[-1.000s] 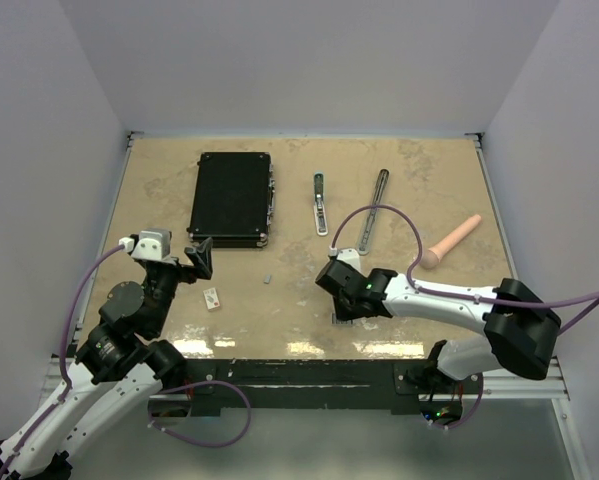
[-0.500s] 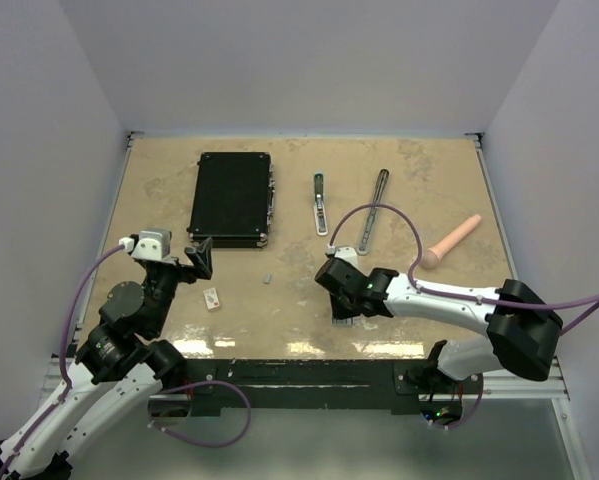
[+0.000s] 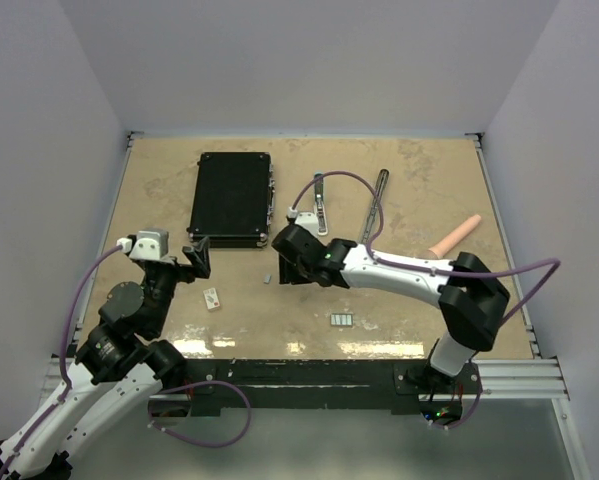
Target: Unload the staples from the stapler
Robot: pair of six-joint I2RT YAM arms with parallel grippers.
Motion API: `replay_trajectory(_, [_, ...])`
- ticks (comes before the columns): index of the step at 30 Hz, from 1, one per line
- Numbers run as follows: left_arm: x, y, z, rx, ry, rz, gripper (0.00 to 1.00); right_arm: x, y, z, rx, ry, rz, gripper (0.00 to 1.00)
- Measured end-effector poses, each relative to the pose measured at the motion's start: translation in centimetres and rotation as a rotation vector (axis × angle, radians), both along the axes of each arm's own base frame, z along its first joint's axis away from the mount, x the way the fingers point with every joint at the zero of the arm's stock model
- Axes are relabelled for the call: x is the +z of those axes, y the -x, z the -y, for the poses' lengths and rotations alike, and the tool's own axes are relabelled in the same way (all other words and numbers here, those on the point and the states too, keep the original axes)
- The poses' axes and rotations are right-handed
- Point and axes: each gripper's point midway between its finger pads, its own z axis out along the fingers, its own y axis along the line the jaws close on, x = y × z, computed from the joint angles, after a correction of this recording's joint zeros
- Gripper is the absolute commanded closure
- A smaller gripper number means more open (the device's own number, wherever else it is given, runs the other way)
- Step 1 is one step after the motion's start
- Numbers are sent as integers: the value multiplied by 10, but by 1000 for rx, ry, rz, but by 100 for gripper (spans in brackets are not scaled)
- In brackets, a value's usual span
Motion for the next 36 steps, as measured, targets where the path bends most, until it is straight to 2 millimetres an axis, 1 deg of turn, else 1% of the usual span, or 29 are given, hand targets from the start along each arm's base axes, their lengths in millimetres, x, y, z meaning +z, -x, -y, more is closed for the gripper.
replay_trajectory(2, [1,0,-2,11,4,3,9,-3,-7,-11,-26,0,-1,50])
replay_trajectory(5, [2,1,-5,22,9,9,9,-13,-14,-24,-58,6,-8,49])
replay_trajectory(8, [3,1,-6,24,11,10,9,-24,-16,-34,-80,17,-26,48])
replay_trajectory(13, [3,1,-6,24,11,10,9,-35,-21,-54,-105,21,-29,47])
replay_trajectory(15, [3,1,-6,24,11,11,9,-38,-23,-59,-116,28,-28,47])
replay_trajectory(22, [5,3,-7,24,19,20,9,-55,-29,-67,-170,88,-22,49])
replay_trajectory(27, [5,3,-7,24,19,20,9,-70,-29,-68,-180,127,-35,50])
replay_trajectory(30, [5,3,-7,24,19,20,9,-70,-33,-71,-192,132,-27,54])
replay_trajectory(31, [5,3,-7,24,19,20,9,-71,-34,-71,-193,134,-25,58])
replay_trajectory(36, [5,3,-7,24,19,20,9,-71,-33,-70,-192,141,-26,65])
